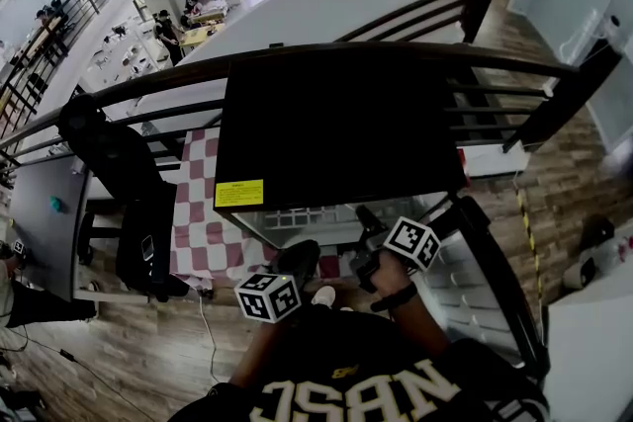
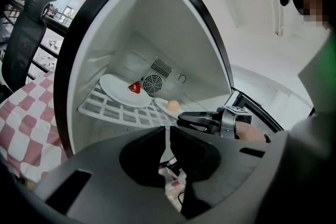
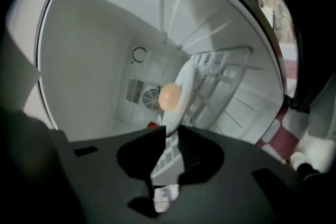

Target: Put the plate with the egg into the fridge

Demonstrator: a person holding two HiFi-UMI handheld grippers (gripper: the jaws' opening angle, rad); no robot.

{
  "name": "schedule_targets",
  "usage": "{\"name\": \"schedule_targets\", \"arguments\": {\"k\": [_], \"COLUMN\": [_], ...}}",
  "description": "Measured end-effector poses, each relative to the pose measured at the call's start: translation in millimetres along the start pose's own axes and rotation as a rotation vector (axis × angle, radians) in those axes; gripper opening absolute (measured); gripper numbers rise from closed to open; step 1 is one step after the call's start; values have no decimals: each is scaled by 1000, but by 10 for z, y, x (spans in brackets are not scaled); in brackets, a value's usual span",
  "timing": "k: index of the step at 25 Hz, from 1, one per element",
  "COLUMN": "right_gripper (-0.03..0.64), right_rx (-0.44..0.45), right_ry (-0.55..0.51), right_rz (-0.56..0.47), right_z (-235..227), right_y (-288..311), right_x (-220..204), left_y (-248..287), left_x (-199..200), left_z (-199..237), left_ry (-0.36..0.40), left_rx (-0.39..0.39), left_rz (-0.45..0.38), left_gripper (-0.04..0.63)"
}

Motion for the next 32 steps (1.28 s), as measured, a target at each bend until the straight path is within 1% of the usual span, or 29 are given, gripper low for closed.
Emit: {"name": "schedule_targets", "arguments": {"k": [2, 3, 5, 6, 8, 11, 13, 14, 16, 18, 21, 24, 26, 27, 30, 32], "right_gripper": [96, 136, 256, 290, 304, 314, 314, 314, 314, 314, 313, 313, 310, 295, 171, 128], "right_rx": [-7, 0, 16, 14, -16, -111, -168, -181, -188, -202, -225, -168, -121, -98, -28, 19], "right_ry": [-95, -138, -220, -261, -364, -572, -671, -694, -706, -728, -842, -957, -1004, -1022, -1061, -1080], "right_rz": [36, 50, 88, 113, 170, 259, 281, 279, 256, 208, 88, -13, -54, -74, -141, -176], "right_z": [53, 91, 169, 193, 202, 146, 85, 54, 4, -23, 32, 149, 223, 256, 348, 415], "right_y": [-7, -14, -37, -53, -91, -170, -257, -317, -450, -586, -818, -1045, -1176, -1240, -1403, -1478], "right_x": [2, 6, 11, 10, -4, -60, -100, -118, -148, -159, -152, -186, -247, -282, -381, -449], "left_y": [-18, -27, -49, -61, -88, -134, -167, -188, -236, -287, -368, -463, -535, -574, -694, -771], "left_x": [-31, -47, -81, -97, -127, -199, -276, -322, -411, -474, -515, -499, -456, -425, -318, -254], "left_z": [-1, -7, -31, -49, -89, -154, -200, -226, -273, -316, -383, -457, -512, -547, -674, -762], "left_ry": [-4, -7, -19, -27, -36, -39, -44, -47, -51, -54, -42, -5, 34, 62, 173, 246], "left_rx": [3, 3, -1, -4, -7, -6, -4, -2, 2, 0, -4, 17, 44, 60, 113, 142], "left_rz": [4, 5, 6, 5, 1, -2, -3, -3, -6, -19, -54, -113, -161, -188, -269, -312], "left_gripper": [49, 49, 49, 49, 49, 49, 49, 49, 49, 49, 49, 49, 49, 48, 41, 40]}}
Point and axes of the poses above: the fingertips, and each gripper's own axes: y forward along the fingers, z to its left, x out of its top, the point moved 9 cm from there along -y, backward along the fingers, and after that the axes turned 1 degree about -y, right-handed, at the moved point
